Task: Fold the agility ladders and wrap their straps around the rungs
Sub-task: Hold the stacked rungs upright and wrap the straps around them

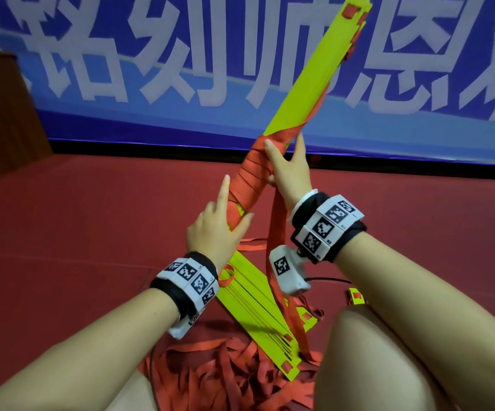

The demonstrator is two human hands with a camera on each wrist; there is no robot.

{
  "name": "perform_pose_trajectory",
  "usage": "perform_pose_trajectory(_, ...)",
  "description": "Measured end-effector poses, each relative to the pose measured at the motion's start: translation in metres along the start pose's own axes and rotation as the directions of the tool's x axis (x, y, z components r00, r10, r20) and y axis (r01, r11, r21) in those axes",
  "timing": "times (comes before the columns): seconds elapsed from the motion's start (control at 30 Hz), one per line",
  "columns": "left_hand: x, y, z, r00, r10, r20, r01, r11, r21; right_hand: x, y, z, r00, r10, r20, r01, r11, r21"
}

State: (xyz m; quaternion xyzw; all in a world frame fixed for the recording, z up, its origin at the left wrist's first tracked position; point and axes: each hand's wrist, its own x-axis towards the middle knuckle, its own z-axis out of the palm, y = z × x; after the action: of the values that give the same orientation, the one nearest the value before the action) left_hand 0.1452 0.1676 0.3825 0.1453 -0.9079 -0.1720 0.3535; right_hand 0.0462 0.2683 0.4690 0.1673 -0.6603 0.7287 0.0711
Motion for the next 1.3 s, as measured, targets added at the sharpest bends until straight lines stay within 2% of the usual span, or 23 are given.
perform_pose_trajectory(0.07,-0.003,0.001,0.003,0.996,0.093,-0.002,-0.093,0.994,-0.051,0.002,0.001,-0.003,0.995,-0.080,-0.067,0.075,0.995,-0.066)
perform_pose_trajectory(0.13,-0.003,0.001,0.005,0.987,0.162,0.012,-0.154,0.960,-0.235,0.005,-0.001,-0.008,0.992,-0.095,-0.083,0.093,0.995,-0.033)
perform_pose_trajectory(0.17,-0.003,0.002,0.003,0.986,0.163,0.019,-0.146,0.923,-0.356,0.006,-0.004,-0.010,0.991,-0.108,-0.076,0.109,0.994,0.013)
perform_pose_trajectory(0.23,0.000,0.004,0.002,0.992,0.105,0.076,-0.039,0.802,-0.596,0.006,-0.010,-0.014,0.989,-0.144,-0.017,0.145,0.980,0.139)
perform_pose_trajectory(0.3,0.004,0.004,-0.001,0.976,0.043,0.214,0.138,0.638,-0.758,0.000,-0.018,-0.017,0.987,-0.152,0.047,0.136,0.960,0.244)
perform_pose_trajectory(0.37,0.008,0.003,-0.004,0.940,0.055,0.337,0.266,0.500,-0.824,-0.005,-0.026,-0.018,0.983,-0.156,0.097,0.120,0.945,0.305)
perform_pose_trajectory(0.43,0.011,0.000,-0.007,0.905,0.118,0.408,0.326,0.424,-0.845,-0.009,-0.032,-0.017,0.974,-0.170,0.150,0.115,0.941,0.318)
perform_pose_trajectory(0.47,0.011,-0.001,-0.007,0.898,0.140,0.418,0.329,0.418,-0.847,-0.009,-0.033,-0.017,0.968,-0.179,0.177,0.118,0.945,0.305)
perform_pose_trajectory(0.6,0.003,0.004,-0.008,0.957,0.086,0.278,0.201,0.494,-0.846,-0.009,-0.035,-0.016,0.948,-0.171,0.267,0.124,0.975,0.182)
perform_pose_trajectory(0.73,0.005,-0.004,-0.006,0.985,-0.002,0.175,0.140,0.605,-0.784,-0.005,-0.035,-0.021,0.960,-0.095,0.264,0.120,0.989,-0.083)
perform_pose_trajectory(0.87,0.011,-0.017,-0.004,0.991,-0.046,0.127,0.125,0.665,-0.736,0.003,-0.021,-0.024,0.948,-0.028,0.316,0.057,0.995,-0.083)
perform_pose_trajectory(1.07,0.009,-0.015,0.000,0.988,-0.059,0.143,0.140,0.734,-0.665,0.011,-0.016,-0.020,0.992,0.036,0.124,-0.034,0.999,-0.026)
perform_pose_trajectory(1.17,0.006,-0.008,0.005,0.983,-0.081,0.165,0.165,0.785,-0.597,0.014,-0.012,-0.021,0.996,0.080,0.044,-0.081,0.997,0.007)
perform_pose_trajectory(1.3,0.004,0.004,0.009,0.975,-0.127,0.184,0.200,0.861,-0.467,0.016,-0.011,-0.020,0.997,0.069,-0.037,-0.070,0.997,-0.026)
